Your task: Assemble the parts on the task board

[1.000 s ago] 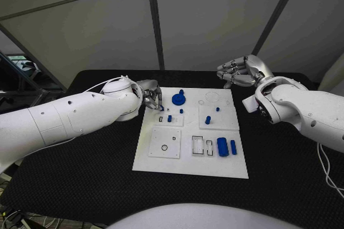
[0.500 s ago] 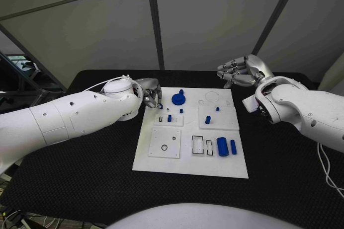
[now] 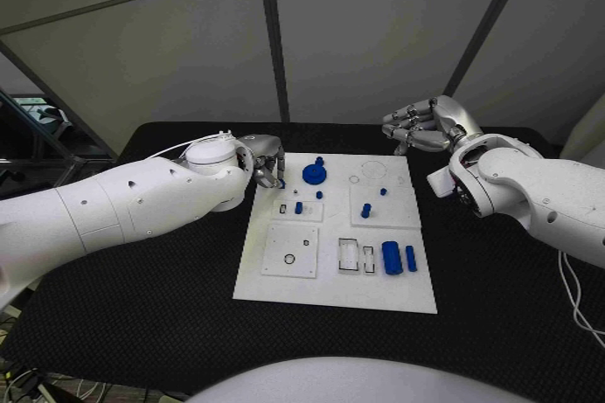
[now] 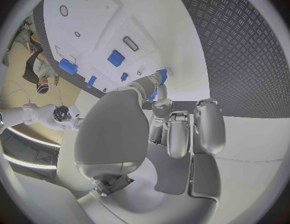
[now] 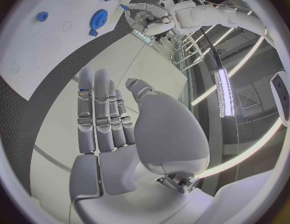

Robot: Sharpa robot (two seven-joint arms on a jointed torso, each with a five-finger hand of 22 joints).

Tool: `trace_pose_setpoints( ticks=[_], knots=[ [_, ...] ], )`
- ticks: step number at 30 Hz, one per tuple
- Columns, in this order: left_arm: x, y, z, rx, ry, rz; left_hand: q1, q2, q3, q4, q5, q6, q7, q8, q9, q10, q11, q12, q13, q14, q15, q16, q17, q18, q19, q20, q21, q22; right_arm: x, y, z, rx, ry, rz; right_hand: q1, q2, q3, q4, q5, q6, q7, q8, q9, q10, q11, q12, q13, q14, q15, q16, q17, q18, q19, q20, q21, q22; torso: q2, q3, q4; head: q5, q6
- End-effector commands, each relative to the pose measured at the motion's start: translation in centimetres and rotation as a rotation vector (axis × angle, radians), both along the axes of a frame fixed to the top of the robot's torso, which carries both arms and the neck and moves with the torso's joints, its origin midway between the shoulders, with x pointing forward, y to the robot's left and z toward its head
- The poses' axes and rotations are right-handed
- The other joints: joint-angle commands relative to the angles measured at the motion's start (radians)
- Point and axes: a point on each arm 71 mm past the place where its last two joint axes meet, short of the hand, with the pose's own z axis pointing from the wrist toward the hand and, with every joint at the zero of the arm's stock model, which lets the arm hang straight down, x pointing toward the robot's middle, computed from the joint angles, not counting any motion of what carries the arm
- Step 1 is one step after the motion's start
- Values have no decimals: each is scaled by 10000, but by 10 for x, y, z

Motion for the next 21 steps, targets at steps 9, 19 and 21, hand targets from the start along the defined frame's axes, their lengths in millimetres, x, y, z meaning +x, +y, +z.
trace_pose_setpoints(
  ticks=[9,19,21],
  knots=[
    [1,-4,0,475,-377,-358,13,28,65,8,28,51,-23,190,927,18,-12,5,-25,1016,-68,61,2563,-723,76,-5,37,1075,0,1,1,15,-34,82,-80,-5,-7,71,32,-51,-11,54,12,-51,15,56,-9,2,88,-34,17,111,8,29,-67,-10,0,6,4,-10,-43],
    [1,-5,-3,566,-412,-414,-4,-4,84,4,24,45,-21,195,949,5,-10,-19,-56,1015,-66,60,2561,-718,67,-6,14,1063,0,2,1,18,-28,101,-80,-5,-7,71,32,-51,-11,54,12,-51,15,56,-9,2,88,-34,17,111,8,29,-67,-10,0,5,4,-8,-63],
    [1,-4,-3,575,-398,-417,-10,-10,87,5,23,44,-20,196,953,6,-10,-19,-54,1014,-66,59,2560,-718,67,-6,13,1063,0,2,1,18,-27,103,-80,-5,-7,71,32,-51,-11,54,12,-51,15,56,-9,2,88,-34,17,111,8,29,-67,-10,1,6,1,-9,-67]
  ],
)
